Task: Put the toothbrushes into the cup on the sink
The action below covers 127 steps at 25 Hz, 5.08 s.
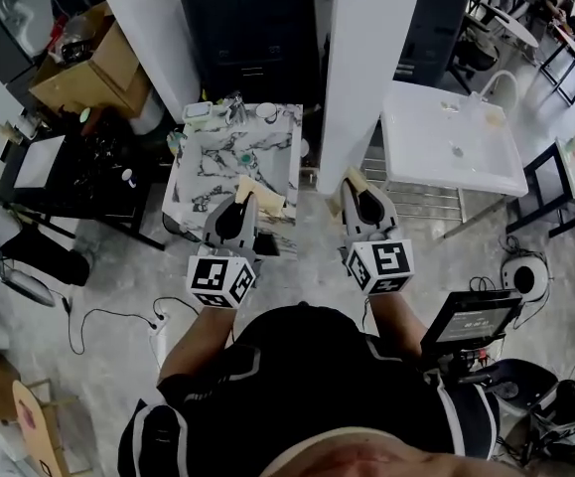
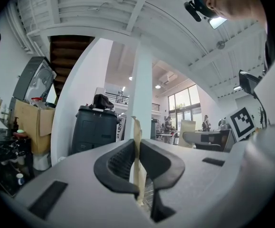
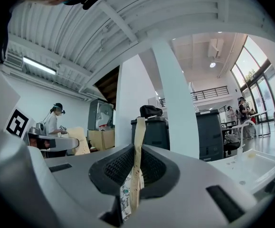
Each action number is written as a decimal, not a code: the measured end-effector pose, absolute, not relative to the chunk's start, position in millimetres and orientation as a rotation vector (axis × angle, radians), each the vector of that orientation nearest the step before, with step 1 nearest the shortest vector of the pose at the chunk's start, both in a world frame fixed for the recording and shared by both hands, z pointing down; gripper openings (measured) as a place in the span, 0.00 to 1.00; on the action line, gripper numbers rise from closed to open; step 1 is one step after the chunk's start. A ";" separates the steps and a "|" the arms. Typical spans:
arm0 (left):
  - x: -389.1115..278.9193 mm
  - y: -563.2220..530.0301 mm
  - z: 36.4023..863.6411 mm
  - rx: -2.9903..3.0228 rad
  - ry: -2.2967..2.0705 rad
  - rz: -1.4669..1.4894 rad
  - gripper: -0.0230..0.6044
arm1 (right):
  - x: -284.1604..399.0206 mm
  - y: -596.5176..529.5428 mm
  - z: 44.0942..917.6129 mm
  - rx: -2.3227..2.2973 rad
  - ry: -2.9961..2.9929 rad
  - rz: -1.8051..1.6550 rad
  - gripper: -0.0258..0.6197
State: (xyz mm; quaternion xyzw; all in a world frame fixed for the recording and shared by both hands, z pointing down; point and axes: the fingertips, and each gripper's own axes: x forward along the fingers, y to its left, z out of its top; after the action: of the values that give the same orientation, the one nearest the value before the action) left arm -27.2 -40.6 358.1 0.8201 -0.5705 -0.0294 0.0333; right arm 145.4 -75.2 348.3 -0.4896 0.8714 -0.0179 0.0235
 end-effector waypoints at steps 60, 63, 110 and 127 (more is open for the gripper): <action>-188.9 -302.0 369.5 2.696 -1.518 -0.237 0.09 | -38.0 -214.1 365.8 -1.950 2.560 -0.049 0.10; -182.1 -320.7 381.5 2.684 -1.532 -0.219 0.09 | -34.2 -218.0 370.8 -1.952 2.572 -0.063 0.10; -104.8 -436.5 568.8 2.415 -1.720 0.240 0.13 | 54.6 -302.5 456.2 -1.893 2.727 -0.375 0.10; -126.4 -379.1 491.0 2.483 -1.719 0.122 0.24 | 38.6 -310.7 404.8 -1.761 2.701 -0.199 0.10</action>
State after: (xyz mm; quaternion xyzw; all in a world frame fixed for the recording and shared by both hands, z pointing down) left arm -126.4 -379.1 491.0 0.8200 -0.5678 0.0403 0.0597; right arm 38.6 -310.7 404.8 -0.5445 0.8353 -0.0615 -0.0445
